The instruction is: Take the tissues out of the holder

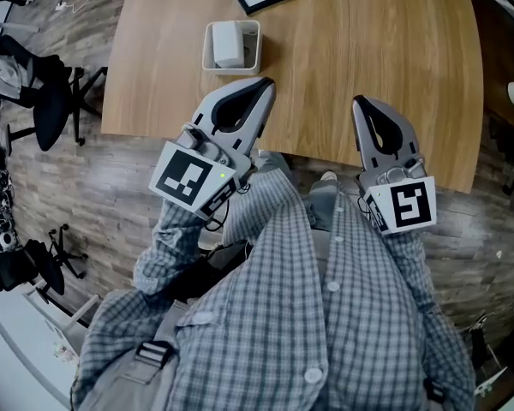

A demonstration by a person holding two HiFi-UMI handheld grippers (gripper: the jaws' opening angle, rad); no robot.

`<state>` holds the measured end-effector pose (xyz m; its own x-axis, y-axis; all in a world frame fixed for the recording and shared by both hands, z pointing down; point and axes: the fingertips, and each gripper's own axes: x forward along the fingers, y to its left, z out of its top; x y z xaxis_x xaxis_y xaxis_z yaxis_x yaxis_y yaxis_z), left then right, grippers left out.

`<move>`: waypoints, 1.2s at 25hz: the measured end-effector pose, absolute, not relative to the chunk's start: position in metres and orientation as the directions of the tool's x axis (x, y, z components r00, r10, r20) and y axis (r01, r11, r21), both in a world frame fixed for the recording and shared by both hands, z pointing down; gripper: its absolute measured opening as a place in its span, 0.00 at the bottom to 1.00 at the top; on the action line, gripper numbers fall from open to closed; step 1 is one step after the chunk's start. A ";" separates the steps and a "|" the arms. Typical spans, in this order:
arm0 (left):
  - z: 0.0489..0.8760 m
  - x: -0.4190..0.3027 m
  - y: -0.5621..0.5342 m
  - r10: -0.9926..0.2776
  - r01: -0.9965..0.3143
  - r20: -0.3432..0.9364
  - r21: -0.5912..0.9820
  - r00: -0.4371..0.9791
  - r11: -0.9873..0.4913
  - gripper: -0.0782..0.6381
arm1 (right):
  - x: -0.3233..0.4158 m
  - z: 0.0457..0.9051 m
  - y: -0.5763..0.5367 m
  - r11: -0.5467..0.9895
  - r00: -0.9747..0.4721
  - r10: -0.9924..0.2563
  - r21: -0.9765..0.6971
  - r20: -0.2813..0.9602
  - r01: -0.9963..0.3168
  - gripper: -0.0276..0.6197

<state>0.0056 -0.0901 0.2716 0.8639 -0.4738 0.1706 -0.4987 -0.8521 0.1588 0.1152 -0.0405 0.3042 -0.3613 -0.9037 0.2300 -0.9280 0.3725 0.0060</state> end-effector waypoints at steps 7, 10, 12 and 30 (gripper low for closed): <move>0.271 -0.021 -0.121 -0.456 -0.481 0.168 0.158 0.874 -0.863 0.12 | 0.086 0.303 -0.071 0.357 -0.345 -0.908 0.008 0.235 -0.934 0.06; 0.272 -0.031 -0.130 -0.455 -0.480 0.168 0.161 0.874 -0.862 0.12 | 0.077 0.303 -0.078 0.351 -0.338 -0.910 0.011 0.242 -0.936 0.06; 0.271 -0.037 -0.136 -0.458 -0.485 0.173 0.168 0.872 -0.859 0.12 | 0.071 0.303 -0.082 0.347 -0.334 -0.910 0.010 0.247 -0.938 0.06; 0.286 -0.098 -0.188 -0.454 -0.474 0.142 0.201 0.880 -0.857 0.12 | 0.013 0.323 -0.140 0.264 -0.284 -0.915 -0.109 0.287 -0.958 0.06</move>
<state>-0.0979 -0.1884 0.2865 0.8797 -0.4538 0.1417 -0.4745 -0.8569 0.2013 0.0125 -0.1396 0.3227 -0.2845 -0.9149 0.2865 -0.9584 0.2638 -0.1092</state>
